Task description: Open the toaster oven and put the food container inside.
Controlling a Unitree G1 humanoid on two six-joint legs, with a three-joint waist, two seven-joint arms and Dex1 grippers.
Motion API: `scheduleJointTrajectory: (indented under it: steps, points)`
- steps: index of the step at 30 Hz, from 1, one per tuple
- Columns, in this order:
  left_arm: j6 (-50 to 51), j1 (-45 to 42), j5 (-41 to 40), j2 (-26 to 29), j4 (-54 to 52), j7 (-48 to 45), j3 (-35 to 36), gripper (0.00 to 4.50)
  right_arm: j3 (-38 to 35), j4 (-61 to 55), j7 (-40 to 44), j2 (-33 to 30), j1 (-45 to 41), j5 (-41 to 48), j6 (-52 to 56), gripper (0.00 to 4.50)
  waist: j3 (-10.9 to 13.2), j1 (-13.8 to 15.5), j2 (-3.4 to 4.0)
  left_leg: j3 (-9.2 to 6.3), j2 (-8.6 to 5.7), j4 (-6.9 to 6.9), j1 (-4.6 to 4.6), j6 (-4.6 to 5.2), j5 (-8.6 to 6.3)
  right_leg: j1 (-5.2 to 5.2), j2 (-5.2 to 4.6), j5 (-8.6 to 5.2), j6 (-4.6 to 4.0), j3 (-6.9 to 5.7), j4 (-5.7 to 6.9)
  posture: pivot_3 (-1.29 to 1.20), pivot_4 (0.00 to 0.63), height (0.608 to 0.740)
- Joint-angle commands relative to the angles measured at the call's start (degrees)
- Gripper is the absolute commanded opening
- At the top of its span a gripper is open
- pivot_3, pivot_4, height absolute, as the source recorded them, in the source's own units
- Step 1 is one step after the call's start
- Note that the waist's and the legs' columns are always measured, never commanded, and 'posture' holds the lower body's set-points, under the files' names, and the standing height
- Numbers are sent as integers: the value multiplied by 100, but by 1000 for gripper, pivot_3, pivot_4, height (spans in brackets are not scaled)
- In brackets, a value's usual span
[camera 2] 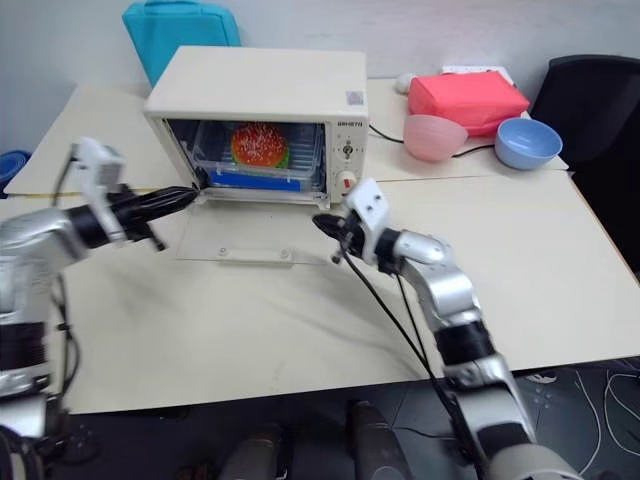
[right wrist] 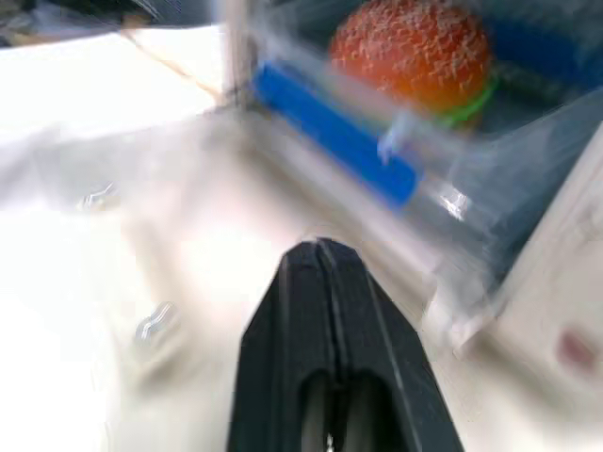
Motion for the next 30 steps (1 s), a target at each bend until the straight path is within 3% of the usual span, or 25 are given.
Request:
scheduleJointTrajectory:
  steps: [1, 8, 16, 24, 30]
  points:
    - [625, 567, -798, 636, -766, -643, 961, 547, -122, -1148, 166, -420, 572, 303, 496, 0, 0, 10, 0, -1, -3, 0, 3, 1, -1, 5, -3, 0, 0, -2, 0, 0, 150, 740]
    - [615, 1909, -901, 1255, -957, -1337, 2027, 2555, -41, -910, -154, -577, 1231, -45, 415, 0, 4, -1, 6, 15, -2, -2, 129, 11, 3, 123, 12, -22, -35, -4, -35, 0, 150, 740]
    - [317, 2149, -760, 1442, -990, -1368, 2369, 4468, 415, 578, -457, 120, 990, -712, -573, 0, 1, -33, 0, 24, 1, -13, 140, 7, -2, 116, 19, -19, -26, -3, -16, 0, 150, 740]
    - [-68, 2117, -556, 1445, -798, -1255, 2241, 4468, 370, 1388, -579, 879, 239, -765, -854, 0, 0, -120, -1, 30, 7, -22, 150, 4, -3, 116, 19, -18, -26, 2, -10, 0, 150, 740]
    - [-88, 1960, -671, 1371, -737, -1119, 2213, 4468, -197, 855, -607, 882, -459, -314, -441, 0, 2, -147, 1, 18, 6, -38, 135, 2, -4, 100, 9, -19, -28, 4, -14, 0, 150, 740]
